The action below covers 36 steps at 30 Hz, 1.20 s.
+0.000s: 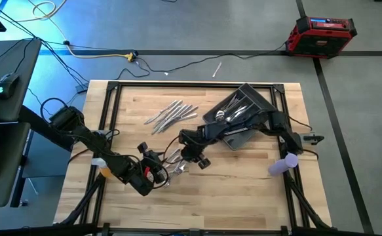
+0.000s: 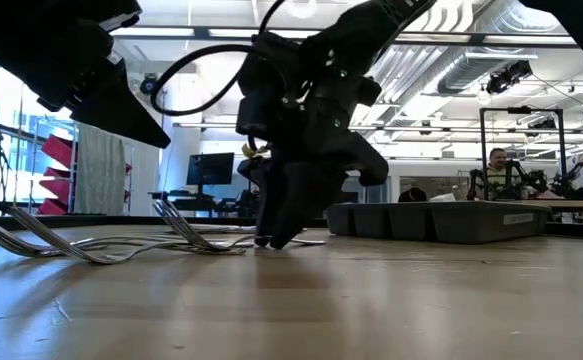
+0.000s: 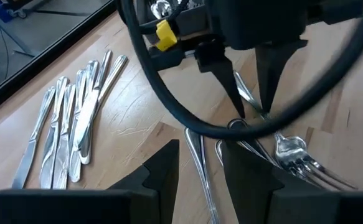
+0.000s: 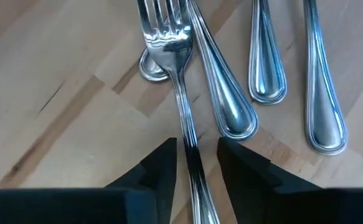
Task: Sort silverware
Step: Put the fork in the silverware tray
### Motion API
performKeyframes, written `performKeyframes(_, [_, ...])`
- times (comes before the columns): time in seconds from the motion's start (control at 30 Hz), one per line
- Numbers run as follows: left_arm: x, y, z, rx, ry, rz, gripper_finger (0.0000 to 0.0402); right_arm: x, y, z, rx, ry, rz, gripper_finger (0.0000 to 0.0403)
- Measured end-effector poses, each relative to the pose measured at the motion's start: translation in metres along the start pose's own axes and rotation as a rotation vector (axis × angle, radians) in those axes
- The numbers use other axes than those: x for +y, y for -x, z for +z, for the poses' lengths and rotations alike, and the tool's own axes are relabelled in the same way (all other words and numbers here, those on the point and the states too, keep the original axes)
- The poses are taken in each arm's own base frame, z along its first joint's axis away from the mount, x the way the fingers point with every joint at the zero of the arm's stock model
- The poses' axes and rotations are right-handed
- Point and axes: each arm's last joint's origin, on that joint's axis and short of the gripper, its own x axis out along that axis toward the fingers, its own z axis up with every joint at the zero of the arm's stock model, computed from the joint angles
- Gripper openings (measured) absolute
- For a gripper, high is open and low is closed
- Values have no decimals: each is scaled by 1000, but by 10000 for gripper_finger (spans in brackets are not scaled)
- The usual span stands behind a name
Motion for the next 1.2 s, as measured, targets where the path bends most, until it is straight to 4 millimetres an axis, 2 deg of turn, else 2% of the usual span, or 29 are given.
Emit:
performKeyframes(0.17, [0,0,0,-1,2,-2,103,9,1,6,28,6,-32,15])
performKeyframes(0.27, [0,0,0,0,3,-3,103,14,13,7,52,-3,-15,9])
performKeyframes(0.37, [0,0,0,3,3,-5,104,19,40,5,101,-2,16,4])
performKeyframes(0.53, [-1,0,0,13,3,-16,103,17,101,-7,176,19,25,1])
performKeyframes(0.7, [-1,0,0,17,5,-22,104,5,162,-39,312,26,-8,1])
performKeyframes(0.8, [-1,0,0,16,8,-23,104,-10,187,-69,441,-16,-47,1])
performKeyframes(0.9, [-1,0,0,15,9,-23,104,-25,209,-101,491,-108,-39,1])
performKeyframes(1.07, [-2,0,0,15,10,-24,103,-47,224,-142,526,-163,-42,1])
performKeyframes(1.2, [-2,0,0,14,11,-24,103,-53,222,-162,487,-153,-32,1])
